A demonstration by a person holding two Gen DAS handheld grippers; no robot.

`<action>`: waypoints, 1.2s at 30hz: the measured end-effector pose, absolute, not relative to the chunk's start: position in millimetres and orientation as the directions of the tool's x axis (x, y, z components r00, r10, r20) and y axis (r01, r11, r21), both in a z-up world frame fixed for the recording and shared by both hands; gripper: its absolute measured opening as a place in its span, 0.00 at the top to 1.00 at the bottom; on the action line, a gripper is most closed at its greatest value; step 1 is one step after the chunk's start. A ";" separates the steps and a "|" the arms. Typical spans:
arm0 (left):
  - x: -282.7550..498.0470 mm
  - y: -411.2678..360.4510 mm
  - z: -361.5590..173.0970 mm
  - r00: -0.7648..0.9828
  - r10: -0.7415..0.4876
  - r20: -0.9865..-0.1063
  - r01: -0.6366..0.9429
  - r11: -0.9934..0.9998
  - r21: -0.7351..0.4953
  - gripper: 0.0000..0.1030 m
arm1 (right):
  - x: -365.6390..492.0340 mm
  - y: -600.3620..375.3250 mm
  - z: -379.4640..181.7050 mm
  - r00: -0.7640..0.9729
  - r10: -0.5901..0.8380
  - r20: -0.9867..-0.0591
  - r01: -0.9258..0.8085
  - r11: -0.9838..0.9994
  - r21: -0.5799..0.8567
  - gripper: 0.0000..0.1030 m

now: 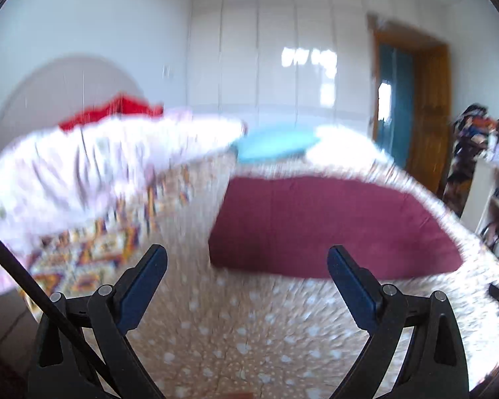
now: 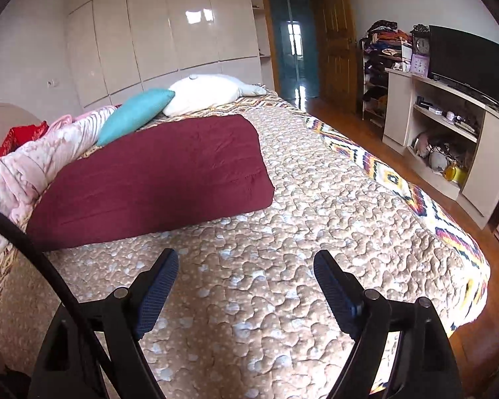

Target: Fold large clothes

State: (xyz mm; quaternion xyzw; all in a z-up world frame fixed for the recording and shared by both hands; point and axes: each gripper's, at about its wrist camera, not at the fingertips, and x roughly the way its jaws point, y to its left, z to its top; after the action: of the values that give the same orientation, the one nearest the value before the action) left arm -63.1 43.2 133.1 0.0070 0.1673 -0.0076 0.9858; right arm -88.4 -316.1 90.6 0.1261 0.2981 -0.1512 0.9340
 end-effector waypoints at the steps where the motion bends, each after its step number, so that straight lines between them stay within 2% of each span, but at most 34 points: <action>1: -78.1 41.2 143.1 0.953 -0.044 -0.301 0.047 0.999 0.004 0.06 | -91.9 -311.8 93.7 0.784 -0.200 -0.587 0.347 0.926 0.148 0.15; 2: -86.0 38.0 150.0 0.949 -0.091 -0.300 0.092 0.996 -0.013 0.06 | -95.0 -305.7 95.3 0.790 -0.192 -0.582 0.335 0.931 0.148 0.15; 5: -100.6 27.7 153.7 0.907 -0.198 -0.371 0.195 0.980 -0.046 0.06 | -103.5 -293.2 94.8 0.800 -0.178 -0.574 0.315 0.937 0.149 0.14; 10: -119.9 4.1 133.5 0.858 -0.223 -0.462 0.230 0.972 -0.041 0.06 | -122.9 -287.1 90.5 0.805 -0.157 -0.572 0.291 0.945 0.151 0.14; 12: -125.9 0.0 121.3 0.819 -0.258 -0.513 0.251 0.964 -0.084 0.06 | -132.0 -287.2 90.8 0.805 -0.191 -0.561 0.305 0.945 0.116 0.13; 15: -144.2 -5.4 103.3 0.789 -0.289 -0.543 0.278 0.955 -0.106 0.06 | -137.2 -292.7 90.2 0.796 -0.254 -0.550 0.343 0.937 0.063 0.12; 22: -180.8 -16.3 108.2 0.787 -0.372 -0.493 0.374 0.922 -0.098 0.06 | -138.9 -304.4 86.8 0.779 -0.243 -0.578 0.361 0.927 0.098 0.12; 27: -178.4 -22.5 102.2 0.710 -0.461 -0.532 0.456 0.877 -0.151 0.06 | -141.2 -294.4 88.9 0.778 -0.263 -0.570 0.356 0.933 0.056 0.12; 30: -183.2 -21.5 104.6 0.676 -0.543 -0.499 0.520 0.831 -0.199 0.06 | -141.1 -292.8 86.9 0.769 -0.269 -0.580 0.361 0.931 0.047 0.12; 36: -184.2 -26.8 104.0 0.637 -0.583 -0.505 0.561 0.800 -0.215 0.06 | -139.2 -290.3 80.2 0.749 -0.252 -0.612 0.363 0.930 0.061 0.12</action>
State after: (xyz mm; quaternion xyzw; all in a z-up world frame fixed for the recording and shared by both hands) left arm -184.2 -26.8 104.0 -0.0191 0.2856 -0.3160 0.9046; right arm -139.2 -290.3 80.2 0.0881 0.3132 -0.1650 0.9311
